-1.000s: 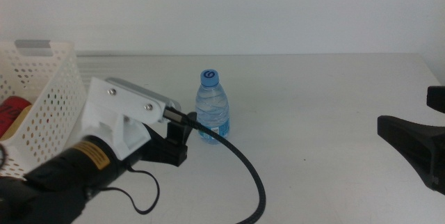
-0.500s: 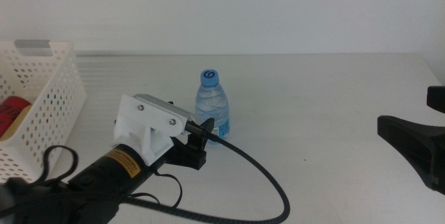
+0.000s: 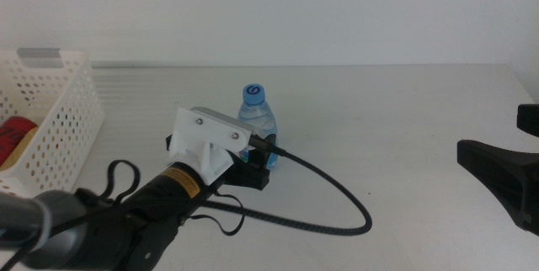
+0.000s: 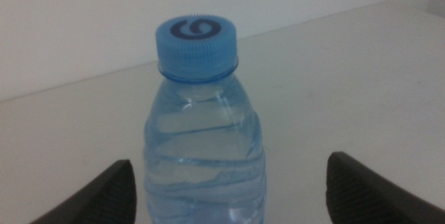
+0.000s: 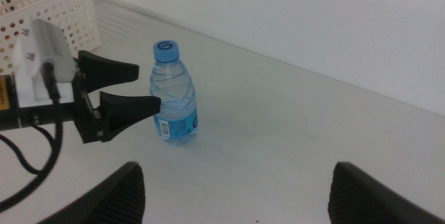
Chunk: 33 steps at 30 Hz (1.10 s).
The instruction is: Use arms to grab the bottles and put them into the dustbin to the left of the table.
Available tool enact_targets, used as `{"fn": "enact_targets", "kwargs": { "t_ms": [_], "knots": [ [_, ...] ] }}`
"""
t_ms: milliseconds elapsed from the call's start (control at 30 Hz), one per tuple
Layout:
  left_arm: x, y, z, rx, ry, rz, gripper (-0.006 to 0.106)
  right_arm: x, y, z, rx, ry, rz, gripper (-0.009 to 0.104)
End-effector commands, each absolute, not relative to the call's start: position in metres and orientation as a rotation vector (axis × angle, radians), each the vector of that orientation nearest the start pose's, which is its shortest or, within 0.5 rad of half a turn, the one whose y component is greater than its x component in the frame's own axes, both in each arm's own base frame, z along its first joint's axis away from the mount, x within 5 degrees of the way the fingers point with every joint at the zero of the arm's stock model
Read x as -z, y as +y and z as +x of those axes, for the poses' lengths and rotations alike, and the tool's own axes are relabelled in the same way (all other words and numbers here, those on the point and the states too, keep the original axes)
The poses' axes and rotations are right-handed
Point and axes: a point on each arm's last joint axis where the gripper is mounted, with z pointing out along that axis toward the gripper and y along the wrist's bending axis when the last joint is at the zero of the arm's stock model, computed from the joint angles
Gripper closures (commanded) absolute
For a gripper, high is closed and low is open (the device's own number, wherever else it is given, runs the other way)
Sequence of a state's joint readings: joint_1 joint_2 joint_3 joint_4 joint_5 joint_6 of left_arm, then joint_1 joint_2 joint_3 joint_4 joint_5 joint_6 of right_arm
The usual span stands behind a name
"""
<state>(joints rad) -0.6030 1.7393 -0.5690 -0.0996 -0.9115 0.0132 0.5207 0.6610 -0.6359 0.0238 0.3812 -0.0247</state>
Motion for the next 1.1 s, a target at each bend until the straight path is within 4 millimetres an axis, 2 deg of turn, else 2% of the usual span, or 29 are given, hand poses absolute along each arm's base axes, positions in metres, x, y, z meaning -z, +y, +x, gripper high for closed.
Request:
{"fn": "enact_targets", "kwargs": {
  "t_ms": [0, 400, 667, 1067],
  "knots": [
    [-0.189, -0.175, 0.269, 0.444, 1.581, 0.366, 0.01, -0.351, 0.069, 0.119, -0.365, 1.733, -0.49, 0.021],
    [-0.182, -0.173, 0.297, 0.429, 1.58, 0.329, 0.01, -0.351, 0.069, 0.119, -0.365, 1.733, -0.49, 0.021],
    [-0.177, -0.186, 0.313, 0.468, 1.568, 0.335, 0.01, -0.351, 0.069, 0.119, -0.365, 1.733, -0.49, 0.021],
    [-0.154, -0.199, 0.336, 0.476, 1.587, 0.325, 0.01, -0.351, 0.069, 0.119, -0.365, 1.733, -0.49, 0.021]
  ]
}}
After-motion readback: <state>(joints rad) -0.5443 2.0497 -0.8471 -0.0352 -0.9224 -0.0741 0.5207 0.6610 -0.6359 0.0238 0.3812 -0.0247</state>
